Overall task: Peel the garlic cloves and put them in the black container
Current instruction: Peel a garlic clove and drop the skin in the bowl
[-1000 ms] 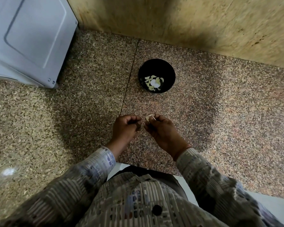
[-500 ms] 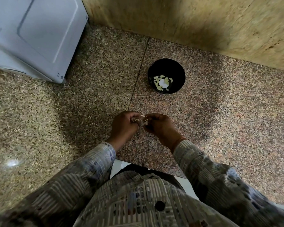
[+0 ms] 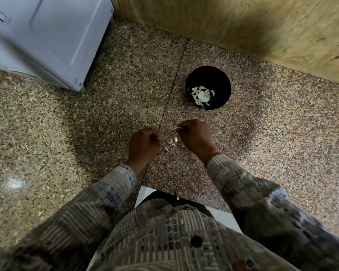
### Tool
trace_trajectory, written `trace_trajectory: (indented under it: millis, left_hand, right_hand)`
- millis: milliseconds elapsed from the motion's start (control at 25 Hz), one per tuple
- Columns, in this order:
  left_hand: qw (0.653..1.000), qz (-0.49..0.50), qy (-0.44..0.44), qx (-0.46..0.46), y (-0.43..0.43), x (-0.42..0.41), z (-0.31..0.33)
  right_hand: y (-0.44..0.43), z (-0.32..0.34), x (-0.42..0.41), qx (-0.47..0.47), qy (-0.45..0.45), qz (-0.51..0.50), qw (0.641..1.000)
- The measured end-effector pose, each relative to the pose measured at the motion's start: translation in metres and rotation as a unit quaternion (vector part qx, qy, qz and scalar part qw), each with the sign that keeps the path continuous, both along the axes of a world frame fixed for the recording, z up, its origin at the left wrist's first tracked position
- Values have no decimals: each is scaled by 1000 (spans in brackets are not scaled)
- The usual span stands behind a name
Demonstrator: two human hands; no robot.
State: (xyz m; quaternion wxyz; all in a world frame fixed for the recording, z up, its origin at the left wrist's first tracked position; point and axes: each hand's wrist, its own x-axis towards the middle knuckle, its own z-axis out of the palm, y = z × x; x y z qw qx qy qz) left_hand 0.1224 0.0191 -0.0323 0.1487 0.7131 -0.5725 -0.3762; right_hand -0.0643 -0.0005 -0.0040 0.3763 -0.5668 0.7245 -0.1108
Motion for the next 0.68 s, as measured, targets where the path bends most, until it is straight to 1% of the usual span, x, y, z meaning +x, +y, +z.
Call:
trace_trajectory:
  millis: [80, 160, 280, 440, 560, 680]
  left_hand:
    - [1000, -3, 12, 7, 4, 4, -1]
    - [1000, 2, 20, 10, 8, 6, -2]
    - [999, 13, 35, 7, 14, 10, -5]
    - [999, 10, 24, 22, 21, 13, -6]
    - [999, 5, 12, 41, 22, 10, -1]
    - [999, -33, -6, 11, 18, 2, 4]
  right_hand:
    - [-12, -1, 8, 13, 0, 47, 999]
    - [-19, -1, 9, 22, 12, 74, 997]
    - [-19, -5, -4, -26, 61, 63, 996]
    - [8, -18, -15, -30, 84, 140, 986]
    - [28, -21, -17, -42, 81, 113, 989]
    - [34, -22, -20, -27, 66, 91, 993]
